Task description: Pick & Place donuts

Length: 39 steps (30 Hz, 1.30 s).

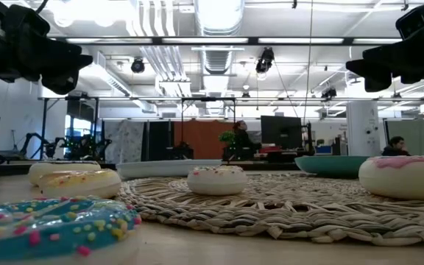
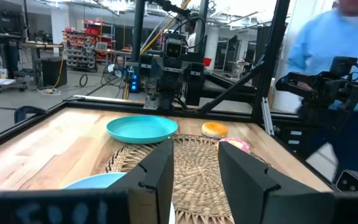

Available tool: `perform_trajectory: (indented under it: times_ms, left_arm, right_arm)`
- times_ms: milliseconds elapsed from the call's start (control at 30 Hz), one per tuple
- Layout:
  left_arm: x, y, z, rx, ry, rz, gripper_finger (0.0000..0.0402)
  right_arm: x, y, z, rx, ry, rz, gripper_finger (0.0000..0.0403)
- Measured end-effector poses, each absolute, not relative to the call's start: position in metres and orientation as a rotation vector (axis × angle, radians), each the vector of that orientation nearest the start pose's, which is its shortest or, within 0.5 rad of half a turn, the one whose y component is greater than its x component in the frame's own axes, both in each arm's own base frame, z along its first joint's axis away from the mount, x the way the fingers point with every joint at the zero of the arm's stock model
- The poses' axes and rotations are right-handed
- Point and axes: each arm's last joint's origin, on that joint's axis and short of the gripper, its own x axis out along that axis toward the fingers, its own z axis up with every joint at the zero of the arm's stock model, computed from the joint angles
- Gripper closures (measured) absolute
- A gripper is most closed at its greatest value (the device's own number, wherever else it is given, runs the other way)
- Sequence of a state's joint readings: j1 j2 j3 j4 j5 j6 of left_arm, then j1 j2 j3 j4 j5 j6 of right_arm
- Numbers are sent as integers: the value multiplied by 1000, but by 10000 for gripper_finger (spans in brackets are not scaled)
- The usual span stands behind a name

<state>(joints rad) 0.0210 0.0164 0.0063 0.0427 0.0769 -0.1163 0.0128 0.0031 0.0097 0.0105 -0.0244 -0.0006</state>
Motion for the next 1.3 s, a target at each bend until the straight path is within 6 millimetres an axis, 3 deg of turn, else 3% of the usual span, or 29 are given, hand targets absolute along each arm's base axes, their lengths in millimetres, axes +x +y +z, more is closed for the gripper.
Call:
perform_trajectory:
  times_ms: [500,567,733,800,900,1000,1200,1300]
  left_arm:
    - [98,0,169,-115,-29,-58,300]
    - [98,0,168,-115,-29,-58,300]
    - [98,0,168,-115,-29,-58,300]
    - [98,0,169,-115,-29,-58,300]
    - [98,0,169,-115,-29,-58,300]
    - [98,0,168,-115,-29,-58,300]
    - [98,0,169,-115,-30,-58,300]
    - [98,0,168,-115,-29,-58,300]
  right_arm:
    - [97,2,168,2,-18,37,202]
    - [97,2,168,145,-19,42,202]
    - [97,2,168,922,1,47,202]
    - [97,2,168,1117,-5,29,202]
    - [97,-1,169,1263,-80,-46,202]
    - [97,-3,177,1288,-192,-48,202]
    - [94,4,208,1291,-395,248,202]
    - [101,9,204,1428,-296,282,202]
